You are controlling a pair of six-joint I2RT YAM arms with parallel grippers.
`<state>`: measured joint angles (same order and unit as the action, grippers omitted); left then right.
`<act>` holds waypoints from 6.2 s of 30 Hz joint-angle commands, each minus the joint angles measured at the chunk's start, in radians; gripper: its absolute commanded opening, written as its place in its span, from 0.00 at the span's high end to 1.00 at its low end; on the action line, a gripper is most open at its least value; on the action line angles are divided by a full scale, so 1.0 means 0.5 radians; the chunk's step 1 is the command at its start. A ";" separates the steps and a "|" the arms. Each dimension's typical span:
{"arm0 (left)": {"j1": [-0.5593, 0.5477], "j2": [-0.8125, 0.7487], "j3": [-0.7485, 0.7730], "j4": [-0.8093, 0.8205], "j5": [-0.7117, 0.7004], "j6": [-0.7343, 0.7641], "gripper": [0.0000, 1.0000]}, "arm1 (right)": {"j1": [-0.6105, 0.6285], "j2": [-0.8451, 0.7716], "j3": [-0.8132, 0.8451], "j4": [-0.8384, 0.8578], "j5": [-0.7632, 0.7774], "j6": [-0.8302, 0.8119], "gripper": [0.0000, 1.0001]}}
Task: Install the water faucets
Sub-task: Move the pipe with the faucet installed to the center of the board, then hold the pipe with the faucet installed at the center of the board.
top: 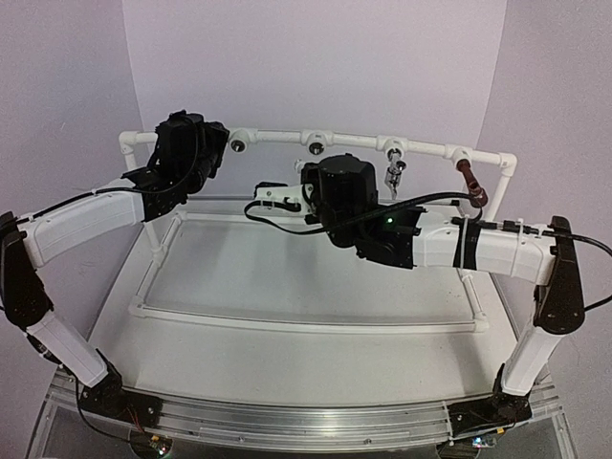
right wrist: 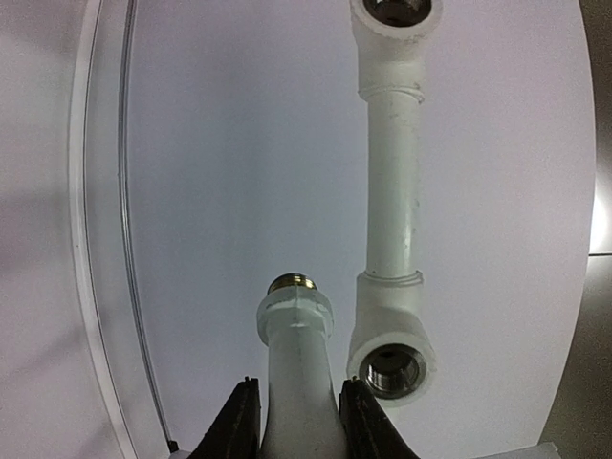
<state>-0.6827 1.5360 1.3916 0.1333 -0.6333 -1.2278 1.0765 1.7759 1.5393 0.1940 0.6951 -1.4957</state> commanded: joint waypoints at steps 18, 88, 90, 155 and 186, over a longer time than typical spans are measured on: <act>-0.132 -0.486 -0.404 0.074 0.193 0.781 0.41 | 0.214 -0.583 -0.309 -0.299 0.055 0.533 1.00; 0.282 0.877 1.817 -2.481 1.099 2.309 0.47 | 0.261 -0.567 -0.500 -1.538 -0.671 2.863 1.00; 0.282 0.895 1.800 -2.481 1.188 2.288 0.47 | 0.261 -0.579 -0.441 -1.529 -0.552 2.813 1.00; -0.438 0.409 -1.385 0.370 1.598 2.667 0.17 | 0.166 -0.643 0.036 -1.440 -0.733 2.232 1.00; -0.870 0.930 -1.316 0.345 1.010 2.342 1.00 | 0.262 -0.552 -0.526 0.224 0.403 0.144 1.00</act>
<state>-1.1179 1.9240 0.8003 0.4515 -0.0982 0.1223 1.2116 1.5369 1.3599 -0.1458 0.8274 -1.0046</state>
